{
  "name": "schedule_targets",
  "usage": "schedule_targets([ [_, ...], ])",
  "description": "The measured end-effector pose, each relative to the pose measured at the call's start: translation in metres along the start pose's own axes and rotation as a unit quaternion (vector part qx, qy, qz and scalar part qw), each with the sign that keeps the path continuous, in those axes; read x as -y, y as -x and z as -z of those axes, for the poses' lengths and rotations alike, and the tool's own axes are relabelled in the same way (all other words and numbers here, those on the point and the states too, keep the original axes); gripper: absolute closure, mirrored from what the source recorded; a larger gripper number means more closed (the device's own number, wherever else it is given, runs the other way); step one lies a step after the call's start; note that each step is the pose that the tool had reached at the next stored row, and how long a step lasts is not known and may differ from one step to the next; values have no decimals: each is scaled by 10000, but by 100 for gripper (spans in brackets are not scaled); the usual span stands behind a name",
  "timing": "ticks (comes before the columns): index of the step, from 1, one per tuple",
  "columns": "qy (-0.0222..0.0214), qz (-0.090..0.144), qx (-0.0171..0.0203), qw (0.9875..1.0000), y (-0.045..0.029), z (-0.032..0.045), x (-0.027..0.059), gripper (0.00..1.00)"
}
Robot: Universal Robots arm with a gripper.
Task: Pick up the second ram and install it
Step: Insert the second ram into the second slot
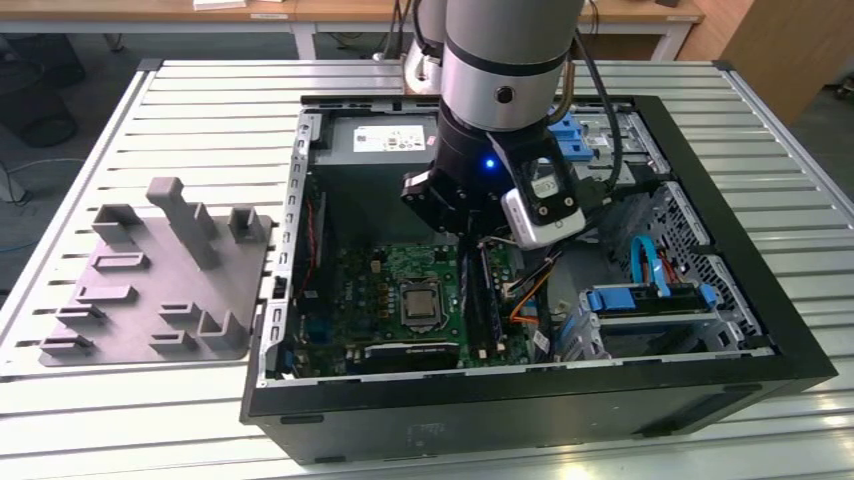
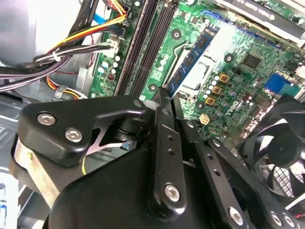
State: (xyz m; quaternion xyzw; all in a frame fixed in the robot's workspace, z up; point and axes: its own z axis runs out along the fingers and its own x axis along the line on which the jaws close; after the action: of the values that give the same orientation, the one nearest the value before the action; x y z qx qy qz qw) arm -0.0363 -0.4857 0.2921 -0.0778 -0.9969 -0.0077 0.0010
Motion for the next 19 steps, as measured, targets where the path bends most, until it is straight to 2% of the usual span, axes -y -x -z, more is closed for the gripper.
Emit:
schedule_targets([
  [5,4,-1,-1,10000,0,0,0,86],
  [6,34,-1,-5,10000,-1,0,1,86],
  [7,95,-1,-15,10000,-1,0,1,86],
  [9,268,0,-42,9996,1,0,4,86],
  [10,335,0,-53,9994,1,-1,5,86],
  [11,353,0,-55,9994,0,-2,6,86],
  [14,347,32,-57,9994,1,-7,6,86],
  [19,337,387,-73,9987,1,-13,6,86],
])
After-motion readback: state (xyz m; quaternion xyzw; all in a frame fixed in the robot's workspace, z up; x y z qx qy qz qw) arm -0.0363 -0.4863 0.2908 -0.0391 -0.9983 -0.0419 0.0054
